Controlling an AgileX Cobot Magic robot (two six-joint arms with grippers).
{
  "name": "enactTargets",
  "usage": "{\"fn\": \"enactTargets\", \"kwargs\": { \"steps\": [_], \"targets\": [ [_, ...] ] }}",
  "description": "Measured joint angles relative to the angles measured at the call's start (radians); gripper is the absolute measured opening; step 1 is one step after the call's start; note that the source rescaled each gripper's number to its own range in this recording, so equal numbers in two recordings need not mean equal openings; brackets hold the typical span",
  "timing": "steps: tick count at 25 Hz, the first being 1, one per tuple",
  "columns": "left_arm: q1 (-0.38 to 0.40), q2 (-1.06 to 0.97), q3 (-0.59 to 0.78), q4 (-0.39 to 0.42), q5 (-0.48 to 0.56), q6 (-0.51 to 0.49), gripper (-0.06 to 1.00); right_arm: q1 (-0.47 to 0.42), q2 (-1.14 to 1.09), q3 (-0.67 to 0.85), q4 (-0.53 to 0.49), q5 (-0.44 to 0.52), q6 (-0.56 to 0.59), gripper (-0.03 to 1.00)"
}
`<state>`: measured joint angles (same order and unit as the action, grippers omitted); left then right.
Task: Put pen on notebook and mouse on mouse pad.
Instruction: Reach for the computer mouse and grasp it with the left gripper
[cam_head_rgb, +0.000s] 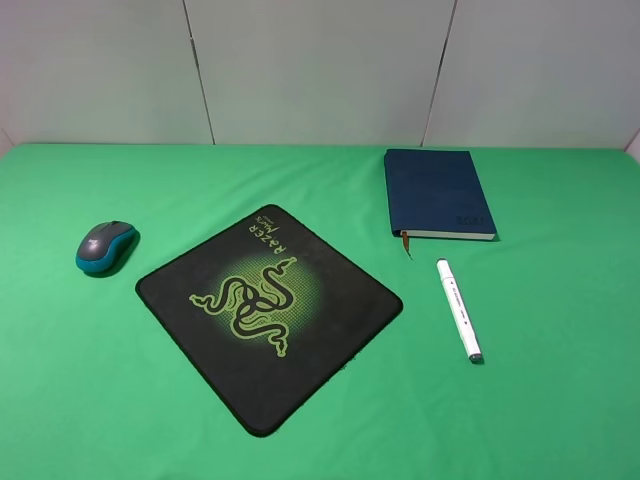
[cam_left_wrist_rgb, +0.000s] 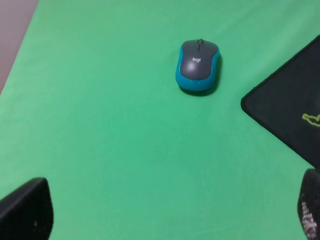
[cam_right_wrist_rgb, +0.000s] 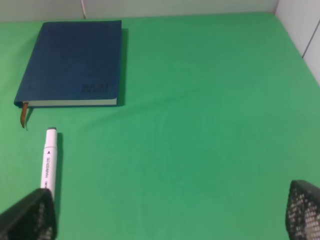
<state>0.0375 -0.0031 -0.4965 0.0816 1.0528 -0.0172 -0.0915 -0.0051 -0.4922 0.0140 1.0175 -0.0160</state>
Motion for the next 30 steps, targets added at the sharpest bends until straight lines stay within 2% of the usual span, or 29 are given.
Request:
{"fn": "enactTargets", "kwargs": {
  "steps": [5, 8, 14, 19, 30],
  "targets": [
    [0.0, 0.002, -0.002, 0.0, 0.002, 0.0, 0.94, 0.0, 0.0, 0.0, 0.0, 0.0, 0.0, 1.0],
    [0.0, 0.057, -0.051, 0.0, 0.021, 0.017, 0.94, 0.0, 0.0, 0.0, 0.0, 0.0, 0.0, 1.0],
    [0.0, 0.321, -0.252, -0.008, 0.042, 0.049, 0.94, 0.0, 0.0, 0.0, 0.0, 0.0, 0.0, 1.0],
    [0.0, 0.546, -0.375, -0.014, 0.018, 0.049, 0.99, 0.0, 0.0, 0.0, 0.0, 0.0, 0.0, 1.0],
    [0.0, 1.033, -0.492, -0.04, -0.053, 0.003, 1.0, 0.0, 0.0, 0.0, 0.0, 0.0, 0.0, 1.0]
  ]
}}
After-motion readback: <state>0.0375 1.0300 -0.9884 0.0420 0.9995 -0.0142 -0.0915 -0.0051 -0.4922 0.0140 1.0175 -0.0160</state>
